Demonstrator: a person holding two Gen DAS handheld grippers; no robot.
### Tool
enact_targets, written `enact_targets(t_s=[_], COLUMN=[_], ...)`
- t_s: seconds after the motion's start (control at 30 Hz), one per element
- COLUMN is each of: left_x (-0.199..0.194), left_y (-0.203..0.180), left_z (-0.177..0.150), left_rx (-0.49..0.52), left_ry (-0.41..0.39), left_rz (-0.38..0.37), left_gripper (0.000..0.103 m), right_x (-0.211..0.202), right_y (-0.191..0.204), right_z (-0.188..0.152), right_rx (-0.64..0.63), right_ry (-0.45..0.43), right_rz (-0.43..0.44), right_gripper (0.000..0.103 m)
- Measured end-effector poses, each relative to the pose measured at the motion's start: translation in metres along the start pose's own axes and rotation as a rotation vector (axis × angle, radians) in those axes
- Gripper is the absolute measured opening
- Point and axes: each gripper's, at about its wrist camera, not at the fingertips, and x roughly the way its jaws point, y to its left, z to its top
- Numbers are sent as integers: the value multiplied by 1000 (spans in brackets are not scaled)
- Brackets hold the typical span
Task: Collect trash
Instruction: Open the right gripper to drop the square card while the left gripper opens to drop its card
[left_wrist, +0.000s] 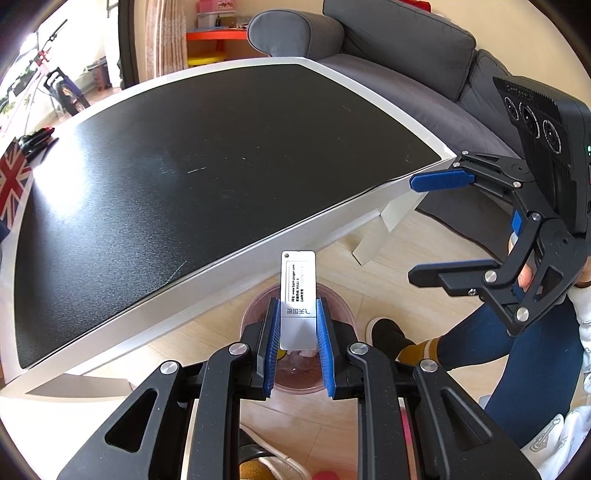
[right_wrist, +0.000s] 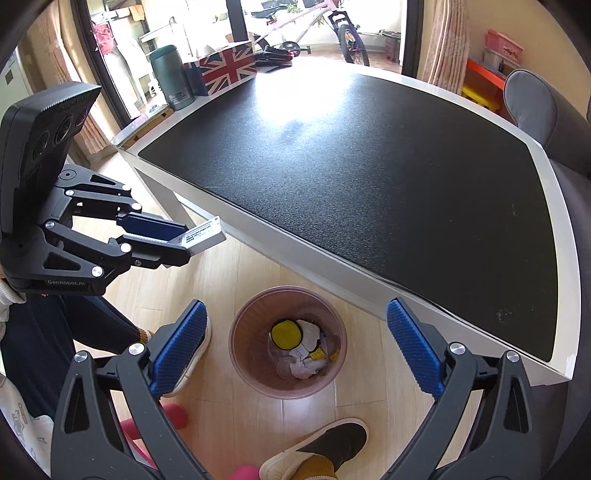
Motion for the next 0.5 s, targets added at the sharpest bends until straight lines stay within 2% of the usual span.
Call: enact_targets(t_s=[0.5], left_x=[11], left_y=[-14], left_z=[7], left_rx=[43], left_ry=[20], left_rz=[-26], left_gripper=[19], right_x=[-15], right_y=[-20], right_z=[-10], right_rx=[62], right_ry=[-33], right_rz=[-18], right_gripper=[97])
